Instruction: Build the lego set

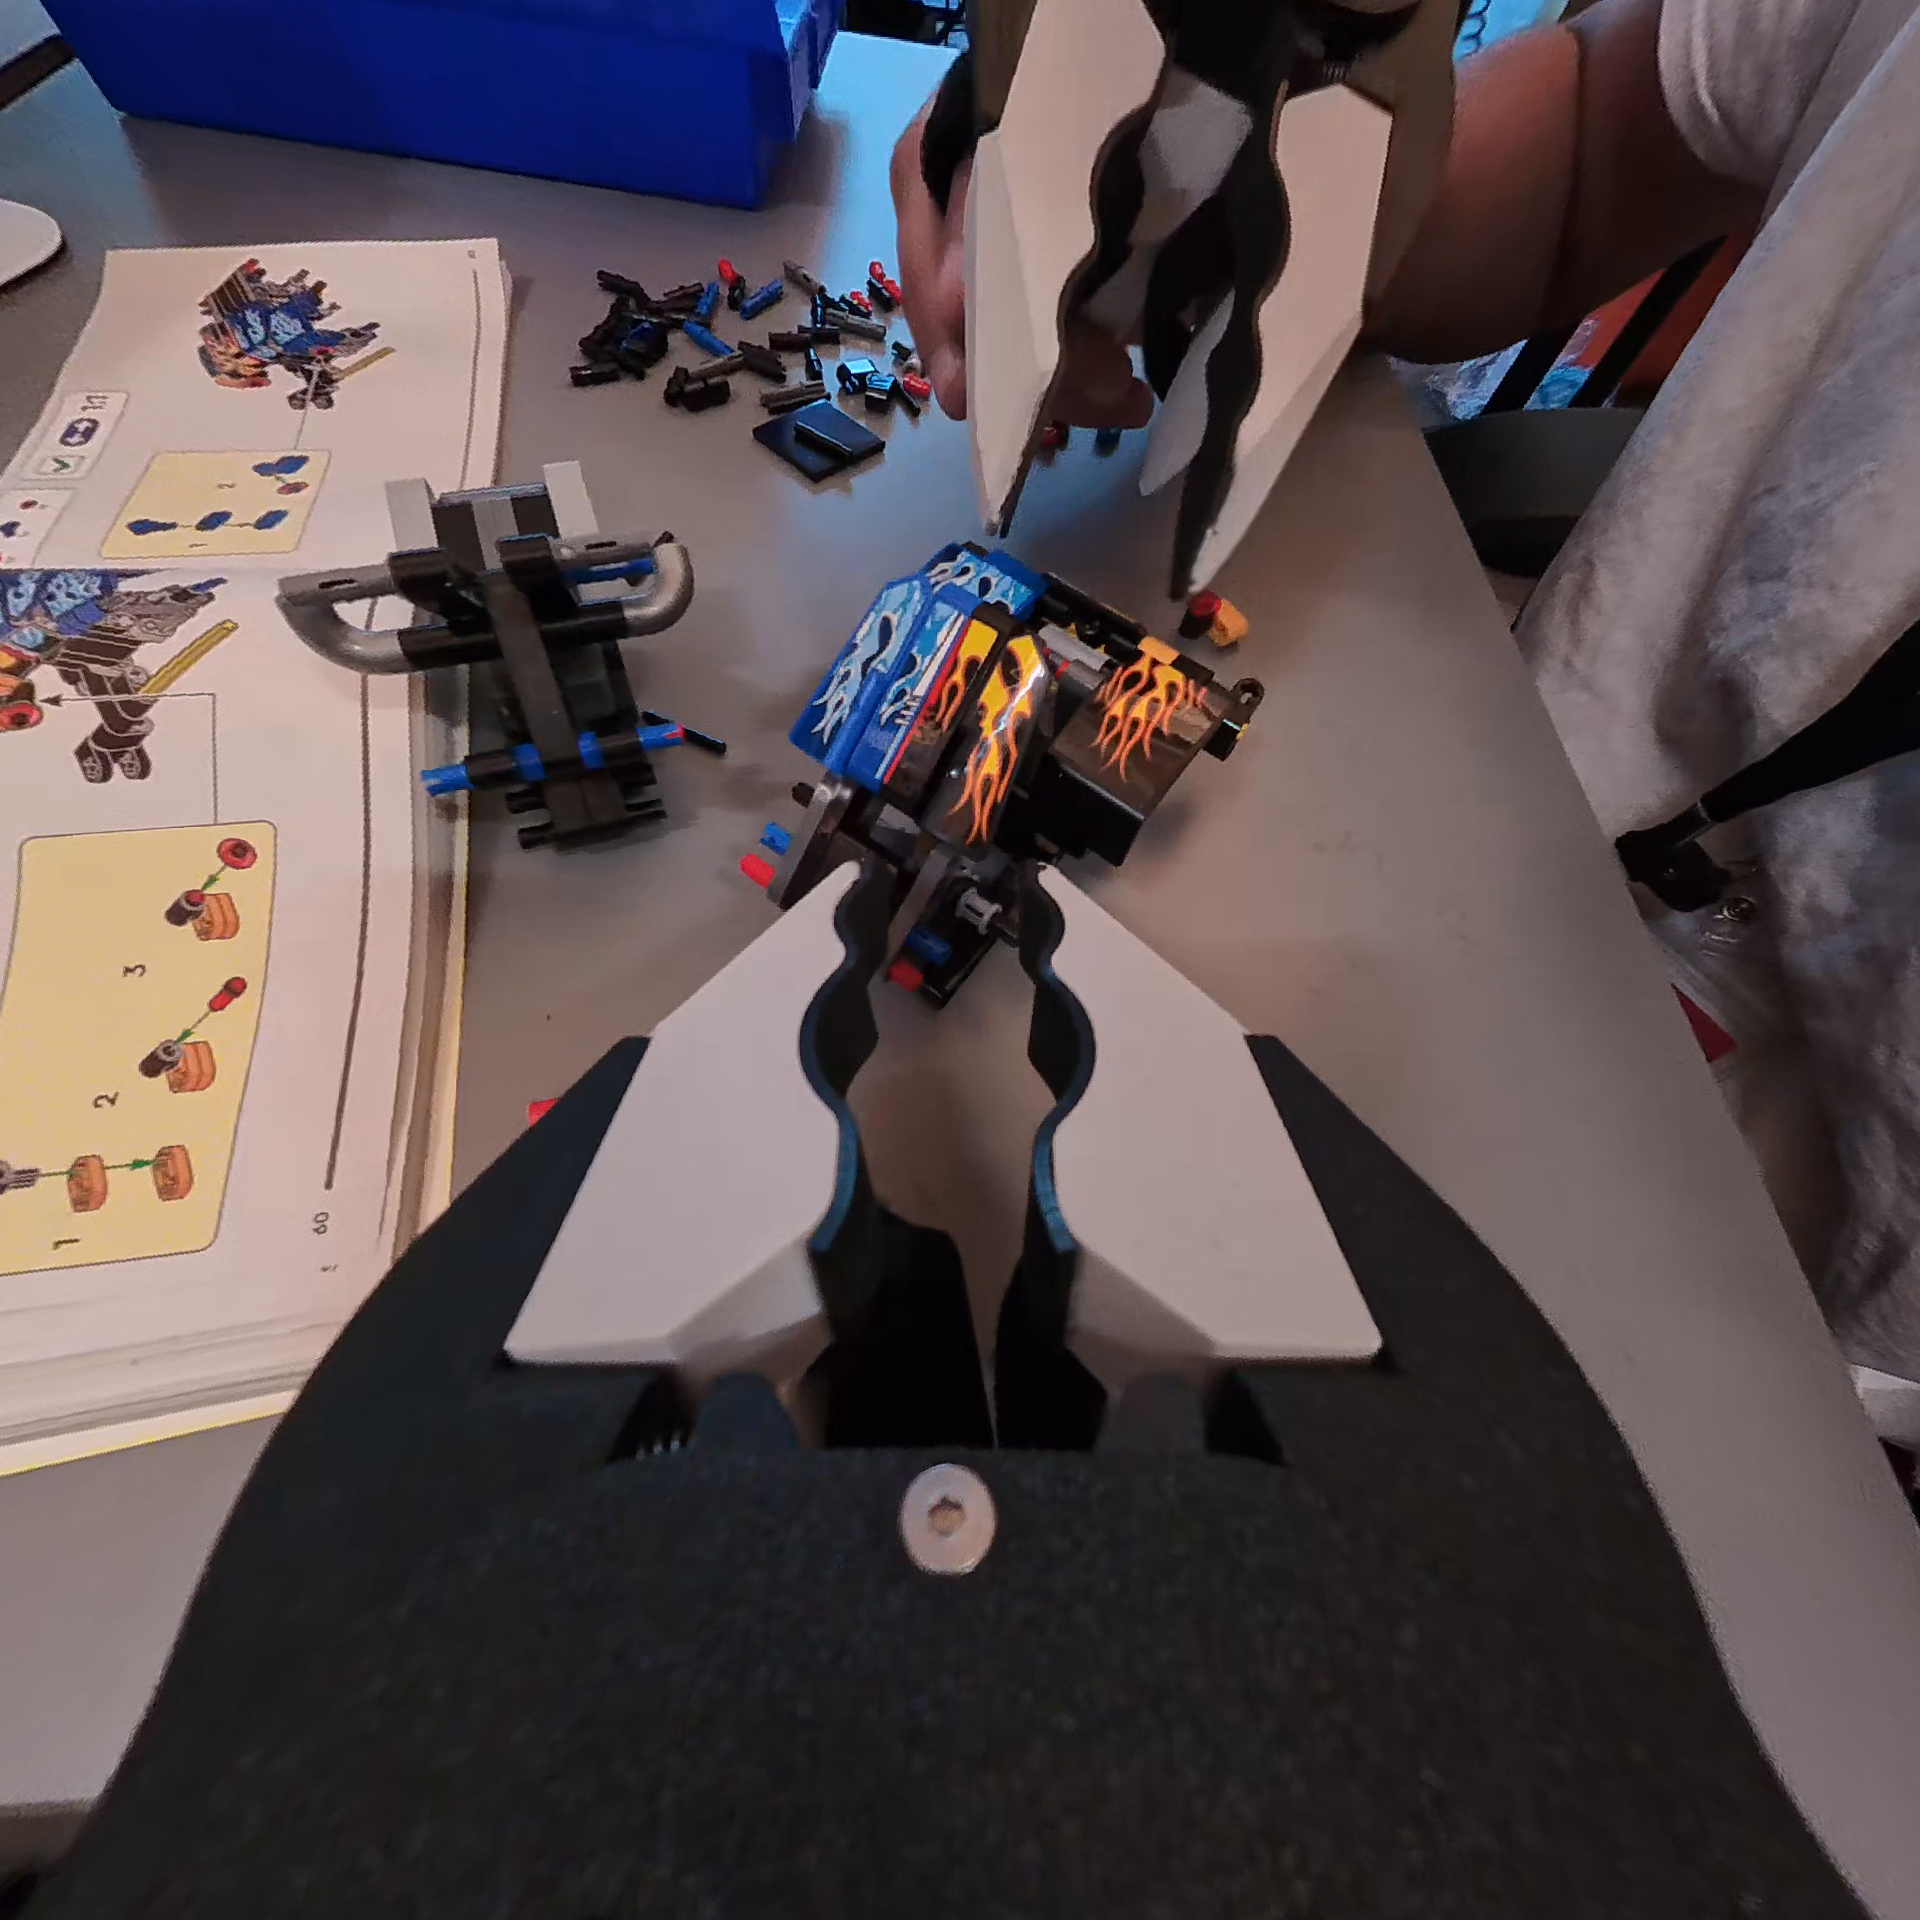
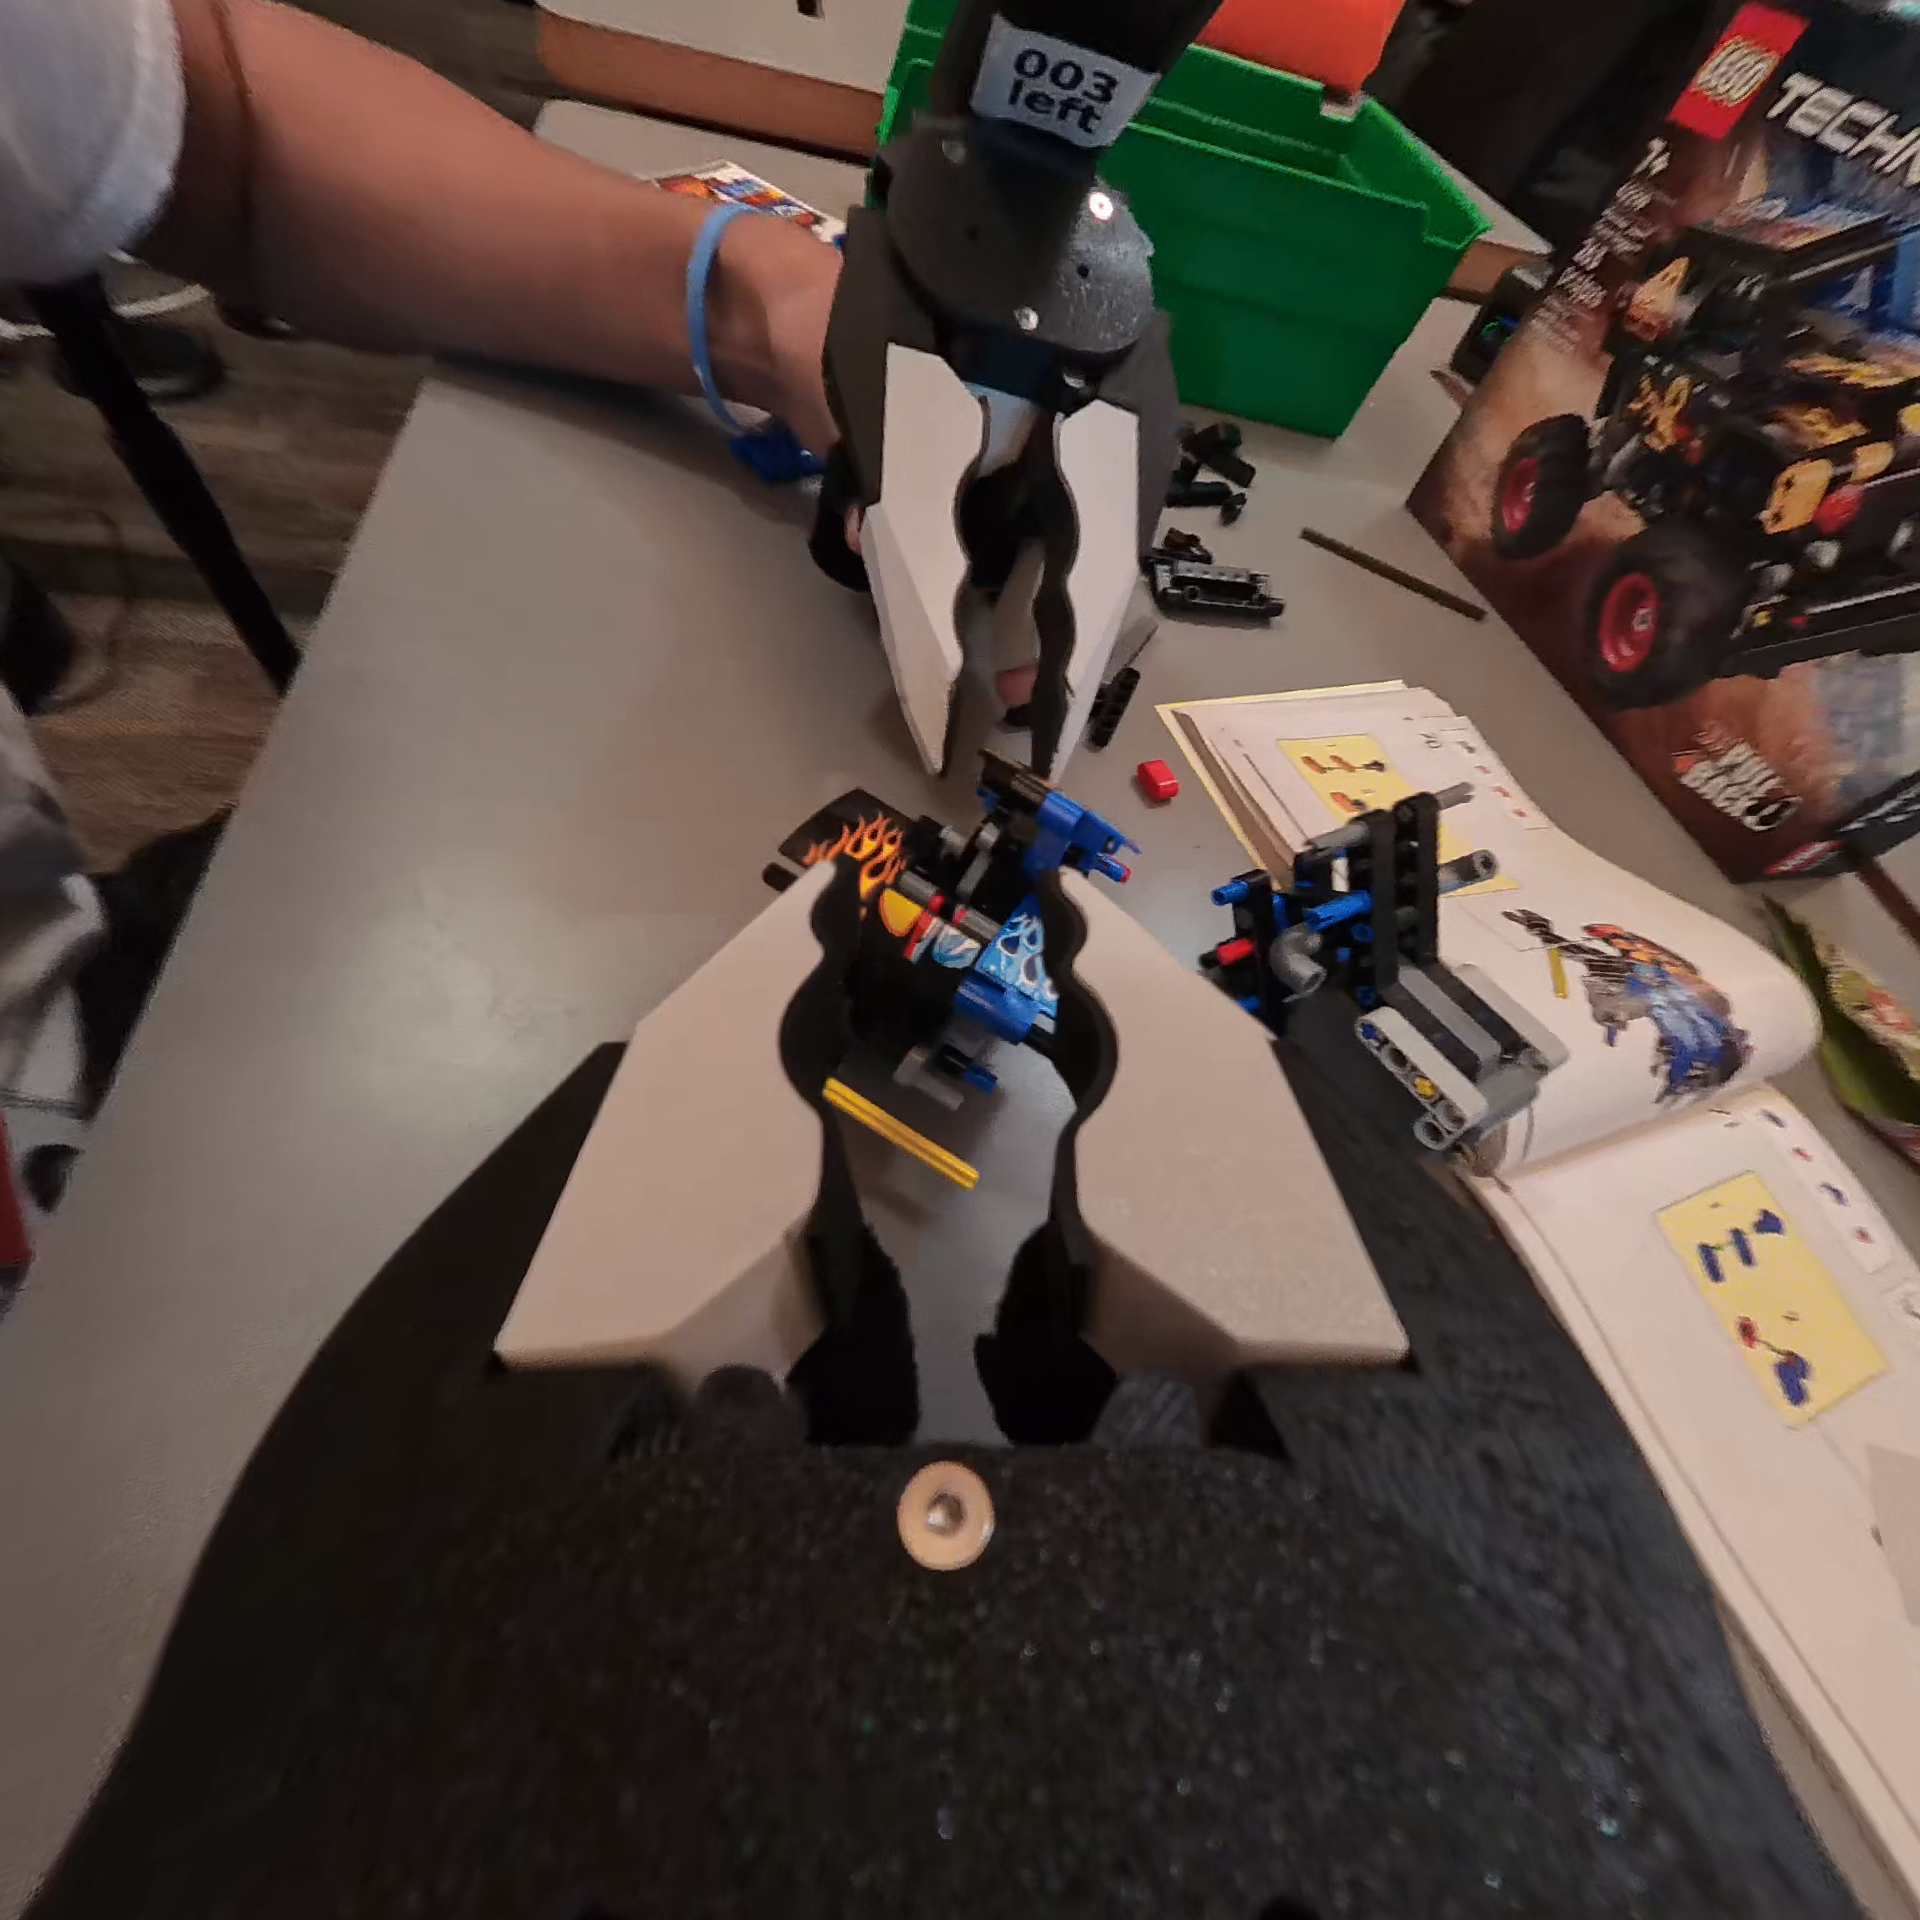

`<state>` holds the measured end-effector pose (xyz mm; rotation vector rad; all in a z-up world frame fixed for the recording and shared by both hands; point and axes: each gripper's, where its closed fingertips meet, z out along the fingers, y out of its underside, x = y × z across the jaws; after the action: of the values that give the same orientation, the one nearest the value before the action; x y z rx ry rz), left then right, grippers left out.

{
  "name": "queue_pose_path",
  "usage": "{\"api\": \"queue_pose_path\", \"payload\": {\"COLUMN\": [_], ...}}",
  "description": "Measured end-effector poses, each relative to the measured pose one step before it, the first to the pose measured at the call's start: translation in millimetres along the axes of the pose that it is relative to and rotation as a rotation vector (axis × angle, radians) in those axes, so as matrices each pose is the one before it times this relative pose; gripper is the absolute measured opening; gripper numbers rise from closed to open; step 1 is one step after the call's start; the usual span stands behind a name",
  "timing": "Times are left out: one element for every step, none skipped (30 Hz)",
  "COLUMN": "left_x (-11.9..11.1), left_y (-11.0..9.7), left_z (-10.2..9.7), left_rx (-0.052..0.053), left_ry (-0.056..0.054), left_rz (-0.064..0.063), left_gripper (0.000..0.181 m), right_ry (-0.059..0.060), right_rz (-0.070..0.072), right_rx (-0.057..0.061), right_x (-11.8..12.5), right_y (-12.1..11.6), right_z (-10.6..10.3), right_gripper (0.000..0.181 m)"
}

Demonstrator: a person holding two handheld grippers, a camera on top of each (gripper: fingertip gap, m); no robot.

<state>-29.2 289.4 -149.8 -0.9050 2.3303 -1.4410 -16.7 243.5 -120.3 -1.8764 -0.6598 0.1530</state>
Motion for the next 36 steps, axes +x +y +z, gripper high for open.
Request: {"api": "queue_pose_path", "payload": {"left_x": [-0.49, -0.65, -0.31, -0.68, -0.64, -0.57, -0.1, 0.23, 0.17, -0.32, -0.46, -1.37, -2.25, -2.27, -3.04, -3.23, -2.1, -1.35, -0.02, 1.48, 0.38, -2.88, -3.95, -3.69, -3.92, -3.97, -1.42, -2.05, -3.54, -2.78, -3.48, -3.97, -1.99, 2.67, 4.33, 0.71], "left_y": [0.14, 0.6, 1.03, 0.59, 0.06, -1.06, -2.17, -2.92, -3.17, -2.93, -2.71, -2.33, -2.45, -2.08, -1.26, -0.79, -1.26, -1.77, -1.85, -1.97, -2.09, -2.68, -3.68, -4.11, -2.97, -1.54, -1.51, -1.27, -0.08, 1.21, 1.23, 1.16, 1.59, 1.22, 0.21, -0.86], "left_z": [0.66, 0.69, 0.36, -0.19, -0.66, -1.23, -1.56, -1.77, -1.84, -1.94, -2.03, -2.12, -2.14, -1.87, -1.24, -0.62, 0.06, 0.51, 0.89, 1.08, 0.79, 0.8, 0.95, 1.67, 2.6, 2.8, 2.47, 1.7, 1.02, 0.29, -0.77, -1.69, -2.38, -2.5, -3.11, -3.39], "left_rx": [-0.0033, -0.0052, -0.0067, -0.0042, -0.0009, 0.0042, 0.0089, 0.0117, 0.0111, 0.009, 0.009, 0.0105, 0.0145, 0.0159, 0.0129, 0.0114, 0.015, 0.0178, 0.0149, 0.0112, 0.0085, 0.011, 0.0176, 0.017, 0.0042, -0.0077, -0.0058, -0.0008, -0.0008, 0.0012, 0.013, 0.027, 0.0205, -0.0097, -0.0184, -0.0002], "left_ry": [-0.0099, -0.0094, -0.0062, -0.0075, -0.0076, -0.0069, -0.004, -0.0027, -0.0052, -0.0097, -0.0106, -0.0138, -0.0171, -0.0146, -0.0165, -0.0163, -0.0092, -0.0048, 0.0027, 0.0121, 0.0053, -0.0139, -0.0162, -0.0107, -0.0134, -0.0179, -0.0091, -0.0182, -0.0317, -0.0279, -0.0333, -0.0361, -0.0218, 0.0092, 0.0198, -0.0089], "left_rz": [0.009, 0.0087, 0.0087, 0.0088, 0.0072, 0.0046, 0.0033, 0.0046, 0.0075, 0.0112, 0.014, 0.0144, 0.012, 0.0081, 0.0036, -0.0017, -0.0069, -0.0112, -0.0135, -0.0113, -0.0064, -0.0034, -0.0071, -0.0168, -0.0214, -0.0141, 0.0, 0.0086, 0.0144, 0.0169, 0.0105, -0.0002, -0.0137, -0.0167, 0.0025, 0.0193], "left_gripper": [0.022, 0.022, 0.022, 0.022, 0.022, 0.021, 0.021, 0.021, 0.021, 0.021, 0.021, 0.02, 0.018, 0.017, 0.017, 0.017, 0.017, 0.018, 0.02, 0.021, 0.021, 0.02, 0.021, 0.021, 0.021, 0.022, 0.022, 0.022, 0.022, 0.022, 0.021, 0.019, 0.017, 0.018, 0.017, 0.017], "right_ry": [0.0254, 0.0189, 0.0146, 0.0079, -0.0054, -0.0136, -0.0162, -0.0156, -0.0222, -0.0122, 0.0079, -0.0023, 0.0067, 0.0149, 0.0097, 0.0146, 0.0254, 0.0161, 0.0127, 0.016, 0.018, 0.014, 0.0191, 0.02, 0.0184, 0.0161, 0.0178, 0.0092, 0.0097, 0.0156, 0.0148, 0.012, 0.0128, 0.0044, -0.0053, -0.0046], "right_rz": [-0.0171, -0.0172, -0.0121, -0.0002, 0.0109, 0.0195, 0.0229, 0.0225, 0.0179, 0.0135, 0.0133, 0.0121, 0.0196, 0.0259, 0.0261, 0.0274, 0.0297, 0.0243, 0.023, 0.0243, 0.0232, 0.0203, 0.0221, 0.0224, 0.0231, 0.0231, 0.026, 0.0238, 0.022, 0.0181, 0.0109, 0.0046, 0.0007, -0.0033, -0.0064, -0.0074], "right_rx": [-0.0027, -0.0021, -0.0062, -0.0095, -0.0069, -0.0058, -0.0104, -0.013, -0.0133, -0.014, -0.0104, 0.001, 0.0101, 0.0078, 0.0026, 0.0034, 0.0049, 0.0042, 0.0037, 0.0059, 0.0055, 0.0068, 0.0074, 0.0013, -0.0066, -0.0049, -0.0011, 0.0008, -0.0016, -0.003, -0.0021, -0.0001, -0.0003, -0.0037, -0.0057, 0.0011], "right_x": [1.72, 1.53, 1.94, 1.98, 1.04, 0.56, 0.5, 0.57, -0.92, 0.17, 2.78, 0.83, 2.46, 4.37, 4.16, 5.16, 7.13, 6.08, 5.38, 5.78, 6.25, 5.92, 7.02, 7.58, 7.47, 7.21, 7.28, 5.63, 5.15, 5.04, 4.05, 2.78, 2.21, 0.57, -1.61, -2.07], "right_y": [0.6, 0.06, 0.46, 0.83, 0.51, 0.59, 1.46, 2.21, 2.36, 2.33, 1.69, -0.14, -1.56, -1.16, -0.43, -0.4, -0.15, 0.08, 0.21, 0.02, 0.07, -0.02, 0.23, 1.34, 2.12, 1.6, 1.09, 0.57, 0.8, 0.57, 0.46, 0.06, 0.13, 0.54, 0.24, -0.69], "right_z": [-0.85, -1.28, -1.45, -1.77, -2.03, -2.01, -1.79, -1.62, -1.12, -0.6, -0.41, -0.66, -1.03, -1.18, -1.21, -1.32, -1.55, -1.44, -1.37, -1.4, -1.41, -1.23, -1.17, -0.95, -0.81, -0.97, -1.18, -1.09, -1.09, -1.06, -0.88, -0.77, -0.35, -0.01, 0.15, 0.33], "right_gripper": [0.03, 0.026, 0.024, 0.023, 0.023, 0.024, 0.025, 0.026, 0.026, 0.026, 0.026, 0.026, 0.026, 0.025, 0.025, 0.025, 0.025, 0.026, 0.026, 0.026, 0.026, 0.026, 0.026, 0.026, 0.026, 0.026, 0.026, 0.026, 0.027, 0.027, 0.027, 0.027, 0.028, 0.028, 0.028, 0.028]}}
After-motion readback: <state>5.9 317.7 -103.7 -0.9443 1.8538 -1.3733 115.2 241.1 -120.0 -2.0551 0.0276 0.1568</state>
